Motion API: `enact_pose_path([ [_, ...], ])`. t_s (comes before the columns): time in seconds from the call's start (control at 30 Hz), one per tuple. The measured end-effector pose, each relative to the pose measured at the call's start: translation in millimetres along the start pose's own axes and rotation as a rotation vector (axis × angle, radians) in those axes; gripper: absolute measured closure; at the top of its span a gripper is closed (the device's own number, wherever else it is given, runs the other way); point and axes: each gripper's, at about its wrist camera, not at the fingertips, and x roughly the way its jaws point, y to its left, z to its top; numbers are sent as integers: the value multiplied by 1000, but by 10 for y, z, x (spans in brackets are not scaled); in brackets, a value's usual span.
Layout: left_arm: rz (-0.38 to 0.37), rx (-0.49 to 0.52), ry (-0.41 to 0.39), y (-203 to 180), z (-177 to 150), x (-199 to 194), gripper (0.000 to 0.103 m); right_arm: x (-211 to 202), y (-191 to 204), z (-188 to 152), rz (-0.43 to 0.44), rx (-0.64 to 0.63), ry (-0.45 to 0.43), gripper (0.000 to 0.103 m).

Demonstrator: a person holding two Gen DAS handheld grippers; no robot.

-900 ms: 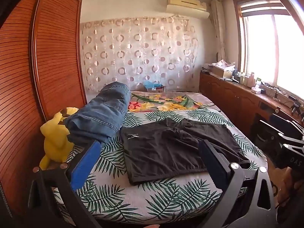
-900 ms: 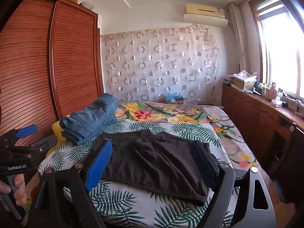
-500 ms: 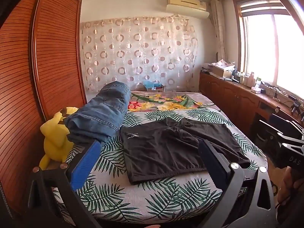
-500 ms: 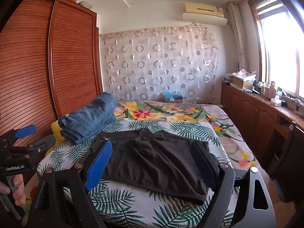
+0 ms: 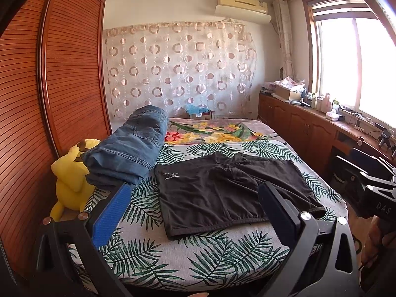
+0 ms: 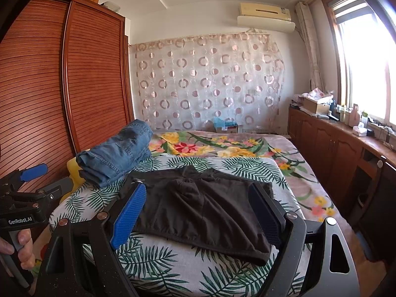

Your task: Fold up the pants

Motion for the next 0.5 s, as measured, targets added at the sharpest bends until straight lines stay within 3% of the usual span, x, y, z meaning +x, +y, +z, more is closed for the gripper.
enact_pose_path([
  [0.5,-4,-3,4,-13,-52,10,0,5,-7,-2,4,6,7,17],
])
